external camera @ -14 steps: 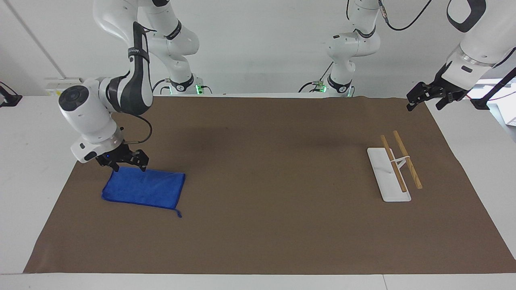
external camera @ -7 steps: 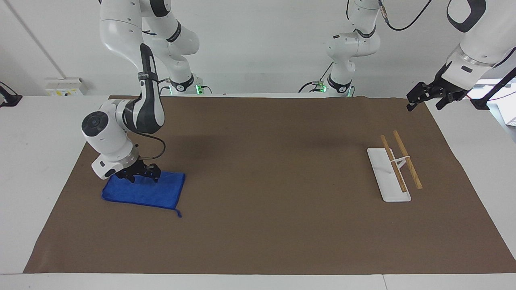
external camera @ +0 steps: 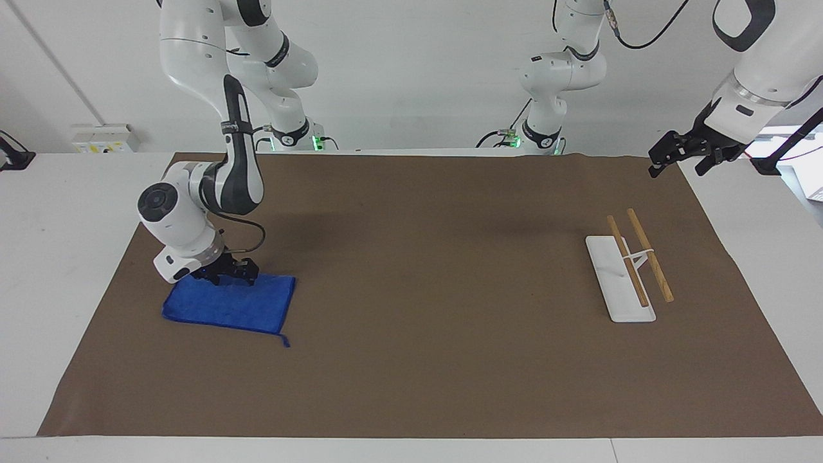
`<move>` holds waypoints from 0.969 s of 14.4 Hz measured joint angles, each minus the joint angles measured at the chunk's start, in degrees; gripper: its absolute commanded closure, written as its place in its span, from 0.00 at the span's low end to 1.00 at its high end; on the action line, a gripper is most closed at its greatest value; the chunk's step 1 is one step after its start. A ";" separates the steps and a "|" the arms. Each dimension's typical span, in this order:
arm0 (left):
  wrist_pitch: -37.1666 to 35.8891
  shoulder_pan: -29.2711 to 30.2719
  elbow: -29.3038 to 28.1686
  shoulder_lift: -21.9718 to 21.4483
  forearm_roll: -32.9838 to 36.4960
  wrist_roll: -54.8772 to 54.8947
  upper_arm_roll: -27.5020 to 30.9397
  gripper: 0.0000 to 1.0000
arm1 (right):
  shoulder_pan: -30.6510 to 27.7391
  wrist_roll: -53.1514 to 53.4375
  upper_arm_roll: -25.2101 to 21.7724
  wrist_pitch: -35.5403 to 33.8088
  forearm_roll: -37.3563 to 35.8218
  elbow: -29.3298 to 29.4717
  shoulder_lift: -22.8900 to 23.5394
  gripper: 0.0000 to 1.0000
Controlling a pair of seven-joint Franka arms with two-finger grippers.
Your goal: Right arm passes towel to left arm to hang
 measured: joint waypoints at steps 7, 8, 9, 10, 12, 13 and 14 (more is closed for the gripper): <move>0.00 0.00 0.00 0.00 0.00 0.00 0.00 0.00 | 0.05 0.00 0.00 1.46 0.01 -1.66 -0.94 0.80; 0.00 0.00 0.00 0.00 0.00 0.00 -0.02 0.00 | 0.08 0.00 0.04 1.46 0.01 -1.74 -1.16 0.89; 0.00 -0.01 0.00 0.00 -0.01 0.00 -0.14 0.00 | 0.10 0.00 0.06 1.46 0.01 -1.77 -1.32 0.96; 0.03 -0.04 0.00 0.00 -0.01 0.00 -0.35 0.00 | 0.12 -0.06 0.11 1.45 0.01 -1.80 -1.38 1.00; 0.19 -0.05 0.00 0.00 -0.01 0.00 -0.49 0.00 | 0.67 -0.13 0.20 1.07 0.01 -1.40 -1.42 1.00; 0.20 -0.02 -0.07 0.00 -0.01 0.00 -0.48 0.00 | 1.36 -0.13 0.24 -0.37 0.01 -0.45 -1.50 1.00; 0.37 0.00 -0.24 -0.01 -0.01 0.00 -0.48 0.00 | 2.37 -0.13 0.27 -3.00 0.27 1.45 -1.62 1.00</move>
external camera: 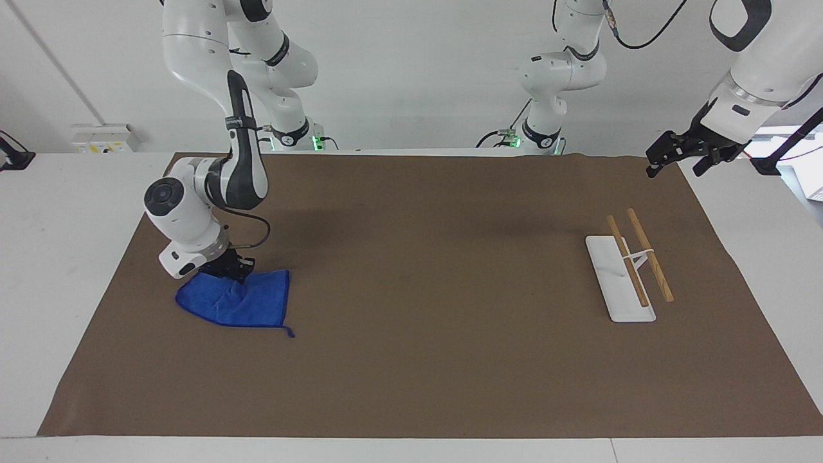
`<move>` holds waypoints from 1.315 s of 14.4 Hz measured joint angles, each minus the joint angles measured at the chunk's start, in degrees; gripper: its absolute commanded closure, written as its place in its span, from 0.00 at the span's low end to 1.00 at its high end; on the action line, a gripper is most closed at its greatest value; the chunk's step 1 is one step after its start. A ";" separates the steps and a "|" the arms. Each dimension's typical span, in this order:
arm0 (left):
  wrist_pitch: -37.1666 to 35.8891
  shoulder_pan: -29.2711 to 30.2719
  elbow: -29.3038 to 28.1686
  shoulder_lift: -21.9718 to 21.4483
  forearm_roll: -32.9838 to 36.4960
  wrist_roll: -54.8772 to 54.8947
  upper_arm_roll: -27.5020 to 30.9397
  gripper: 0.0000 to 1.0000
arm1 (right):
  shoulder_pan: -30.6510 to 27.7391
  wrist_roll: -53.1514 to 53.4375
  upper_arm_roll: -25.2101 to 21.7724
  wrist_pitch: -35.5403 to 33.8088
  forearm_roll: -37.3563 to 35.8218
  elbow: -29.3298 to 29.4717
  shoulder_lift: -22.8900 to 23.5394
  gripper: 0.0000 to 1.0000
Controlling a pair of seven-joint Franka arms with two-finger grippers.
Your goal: Right arm passes towel to left arm to hang
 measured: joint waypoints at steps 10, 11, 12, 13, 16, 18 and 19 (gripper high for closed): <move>7.55 -7.71 -9.93 -4.16 -0.39 -28.49 -0.64 0.00 | 15.72 32.21 0.37 -14.94 32.23 19.52 -1.33 1.00; 9.30 -9.48 -10.97 -4.72 -0.40 -34.11 -0.73 0.00 | 17.22 36.29 0.40 -14.42 36.34 19.82 -1.34 1.00; 11.64 -11.25 -11.61 -5.06 -0.44 -40.97 -0.79 0.00 | 18.85 40.38 0.42 -12.67 39.69 19.94 -1.34 1.00; 14.06 -13.20 -12.08 -5.17 -0.46 -48.14 -0.83 0.00 | 20.58 44.16 0.44 -10.36 41.81 19.95 -1.33 1.00; 19.67 -18.96 -13.92 -5.00 -0.47 -63.96 -0.99 0.00 | 26.68 54.27 0.51 -2.34 45.51 19.89 -1.08 1.00; 22.06 -21.70 -14.65 -4.36 -0.47 -68.48 -1.06 0.00 | 30.00 59.10 0.52 1.54 47.93 19.85 -0.83 1.00; 23.40 -22.57 -15.00 -3.70 -0.48 -69.52 -1.06 0.00 | 31.05 60.81 0.52 3.01 49.40 19.84 -0.74 1.00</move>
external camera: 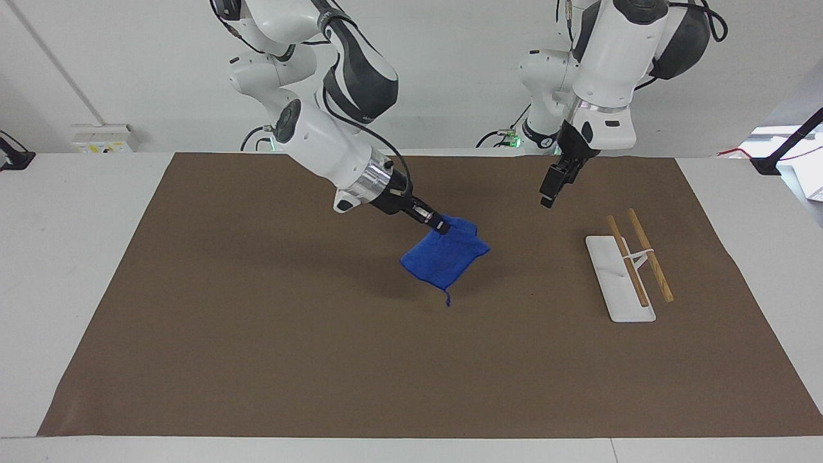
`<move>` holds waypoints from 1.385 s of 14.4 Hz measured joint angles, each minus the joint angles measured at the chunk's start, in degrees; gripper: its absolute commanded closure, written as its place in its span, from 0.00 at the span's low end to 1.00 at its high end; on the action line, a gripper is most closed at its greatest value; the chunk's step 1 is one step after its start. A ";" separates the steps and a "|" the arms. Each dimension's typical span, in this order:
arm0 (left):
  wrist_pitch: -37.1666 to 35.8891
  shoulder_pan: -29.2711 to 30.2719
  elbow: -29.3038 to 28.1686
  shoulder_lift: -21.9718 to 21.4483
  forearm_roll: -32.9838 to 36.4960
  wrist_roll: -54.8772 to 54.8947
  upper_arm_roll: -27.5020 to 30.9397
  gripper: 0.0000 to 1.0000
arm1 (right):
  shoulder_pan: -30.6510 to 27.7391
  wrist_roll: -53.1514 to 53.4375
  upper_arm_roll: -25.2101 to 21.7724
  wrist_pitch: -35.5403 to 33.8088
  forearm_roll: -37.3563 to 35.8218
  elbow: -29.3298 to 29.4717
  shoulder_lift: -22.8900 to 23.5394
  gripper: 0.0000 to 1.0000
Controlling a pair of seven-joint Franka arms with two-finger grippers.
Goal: Right arm passes towel to left arm to hang
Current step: 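Carry the towel toward the left gripper while the left gripper reaches it, then close the left gripper on the towel and open the right gripper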
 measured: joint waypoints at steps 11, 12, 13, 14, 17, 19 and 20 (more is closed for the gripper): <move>12.31 -1.56 -0.60 10.28 -2.08 -8.03 0.07 0.34 | 6.63 7.00 -0.13 9.50 3.43 -0.03 0.51 1.00; 12.36 -1.56 -0.55 10.28 -2.08 -8.03 0.08 0.65 | 6.60 7.00 -0.18 9.50 3.43 -0.03 0.52 1.00; 12.39 -1.56 -0.54 10.28 -2.08 -8.04 0.08 0.92 | 6.59 7.00 -0.21 9.50 3.43 -0.03 0.53 1.00; 12.39 -1.56 -0.54 10.28 -2.08 -8.04 0.08 1.00 | 6.59 7.00 -0.23 9.50 3.43 -0.03 0.53 1.00; 12.36 -1.79 -0.54 10.28 -2.08 -8.03 0.07 1.00 | 6.59 7.00 -0.23 9.50 3.43 -0.03 0.53 1.00; 12.27 -2.00 -0.54 10.28 -2.08 -8.03 0.08 1.00 | 6.59 7.00 -0.24 9.50 3.43 -0.03 0.53 1.00; 12.26 -1.99 -0.51 10.28 -2.07 -7.86 0.22 1.00 | 6.59 7.00 -0.24 9.50 3.43 -0.03 0.53 1.00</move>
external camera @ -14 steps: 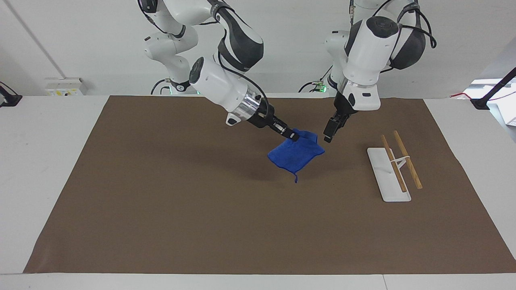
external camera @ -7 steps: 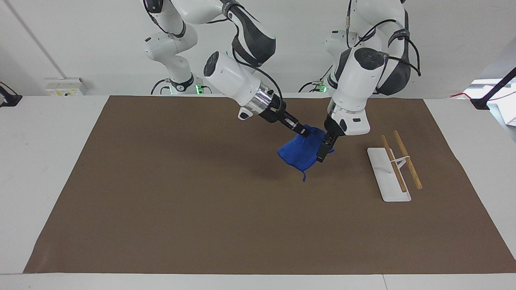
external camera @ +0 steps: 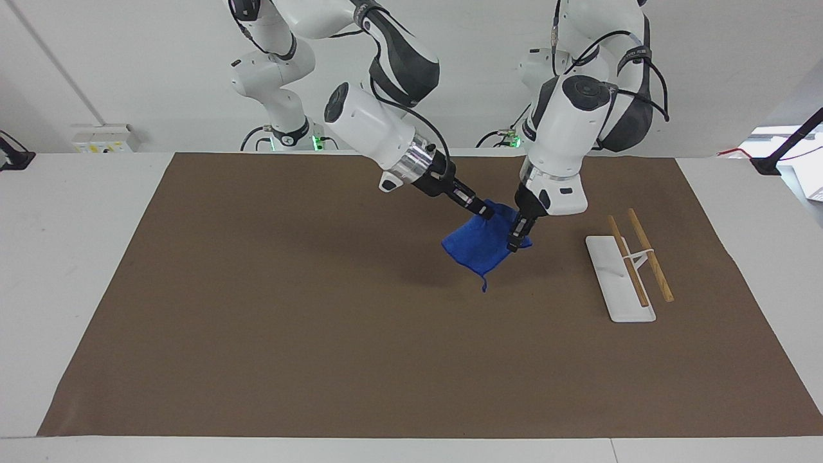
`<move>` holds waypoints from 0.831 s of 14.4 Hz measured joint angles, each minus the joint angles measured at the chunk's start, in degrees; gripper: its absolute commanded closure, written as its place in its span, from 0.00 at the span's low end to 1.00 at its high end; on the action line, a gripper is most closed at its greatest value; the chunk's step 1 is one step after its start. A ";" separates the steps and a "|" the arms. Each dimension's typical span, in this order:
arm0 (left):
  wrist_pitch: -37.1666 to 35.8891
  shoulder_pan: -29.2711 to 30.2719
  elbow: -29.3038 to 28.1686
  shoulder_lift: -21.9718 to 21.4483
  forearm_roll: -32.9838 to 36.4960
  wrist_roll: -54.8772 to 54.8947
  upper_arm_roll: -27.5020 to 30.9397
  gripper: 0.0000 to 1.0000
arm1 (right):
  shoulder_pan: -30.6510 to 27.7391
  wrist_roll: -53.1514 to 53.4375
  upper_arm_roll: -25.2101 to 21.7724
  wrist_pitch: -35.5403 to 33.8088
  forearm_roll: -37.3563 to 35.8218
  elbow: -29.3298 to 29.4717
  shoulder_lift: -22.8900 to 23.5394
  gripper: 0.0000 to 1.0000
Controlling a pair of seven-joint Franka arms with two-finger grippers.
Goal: Right arm passes towel to left arm to hang
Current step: 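Close the left gripper on the towel and open the right gripper, then carry the towel over the white rack while the right gripper withdraws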
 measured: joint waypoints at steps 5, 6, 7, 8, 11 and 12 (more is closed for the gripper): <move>-3.43 1.28 2.98 -0.47 0.00 2.48 1.01 1.00 | 0.07 0.00 0.05 0.00 0.01 0.01 0.03 0.90; -5.41 1.64 3.39 -1.07 -0.05 3.14 1.01 1.00 | 0.15 0.00 0.20 0.01 0.03 0.04 0.11 0.56; -7.23 2.04 3.46 -1.83 0.06 3.82 1.05 1.00 | 0.21 0.00 0.26 0.07 0.04 0.03 0.13 0.04; -8.52 3.01 3.43 -2.46 0.37 4.69 1.13 1.00 | 0.13 -0.11 0.12 0.09 -0.01 0.03 0.13 0.00; -9.25 7.05 3.11 -3.10 2.12 8.14 1.48 1.00 | -0.44 -5.49 -0.55 0.09 -2.54 -0.11 0.13 0.00; -9.25 8.46 2.94 -3.10 2.81 9.69 1.55 1.00 | -1.31 -8.06 -0.75 0.09 -5.74 -0.34 0.13 0.00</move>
